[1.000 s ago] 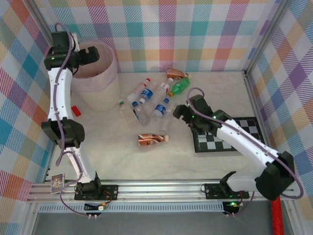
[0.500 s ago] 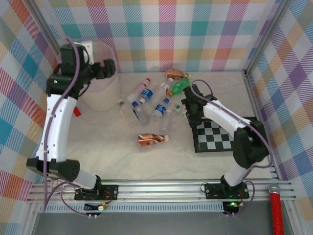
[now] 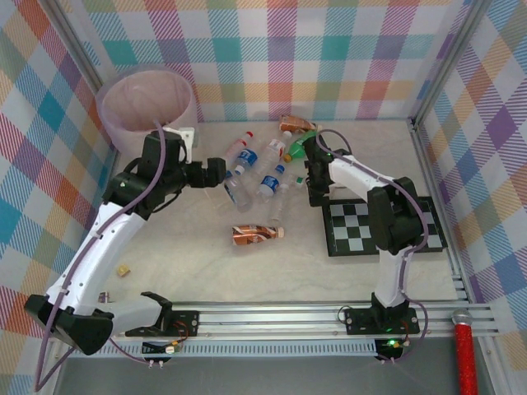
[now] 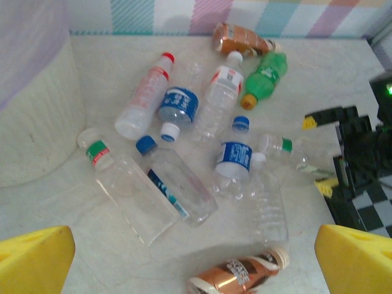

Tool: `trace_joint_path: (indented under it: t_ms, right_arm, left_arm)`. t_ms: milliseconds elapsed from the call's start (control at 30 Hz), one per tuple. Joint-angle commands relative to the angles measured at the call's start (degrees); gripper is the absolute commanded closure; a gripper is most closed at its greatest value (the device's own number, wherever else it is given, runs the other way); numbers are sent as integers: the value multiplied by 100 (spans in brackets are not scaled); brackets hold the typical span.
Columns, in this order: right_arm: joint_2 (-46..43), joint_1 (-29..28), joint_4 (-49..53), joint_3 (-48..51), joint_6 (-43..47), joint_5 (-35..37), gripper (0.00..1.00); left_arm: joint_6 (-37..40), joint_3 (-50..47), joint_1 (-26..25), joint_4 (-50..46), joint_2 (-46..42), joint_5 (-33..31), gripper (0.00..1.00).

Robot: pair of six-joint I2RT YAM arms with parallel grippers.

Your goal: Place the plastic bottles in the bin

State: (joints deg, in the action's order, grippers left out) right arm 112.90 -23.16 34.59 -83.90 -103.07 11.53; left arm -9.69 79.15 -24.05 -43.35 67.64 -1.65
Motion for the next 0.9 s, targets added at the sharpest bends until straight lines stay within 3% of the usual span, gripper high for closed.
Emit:
trace_joint_path:
  t_ms: [0,200,433,600,733,867]
  right_arm:
    - [205,140,212,-148,-135,53,1]
    - [493,275,216,-311,-16,-27,5]
    - [434,307,464,-549,216,144,34]
    - [114,338,624,-785,722,313,44]
    - [-304,370,471,-769,1584,277,48]
    - [-925,396,1,-515,3068,-97,54]
  left_arm:
    - [-208,-305,-119,-18,-220,-86,0]
    - [-365,-614,-202,122,-309,1,0]
    - [-376,-626,-236,88,-307,-31,0]
    - [-392,-546,-252,79,-328,64,0]
    - [-453,-559,-257,213,-321,551,0]
    - [-615,-699,-253,661,-263,1711,0]
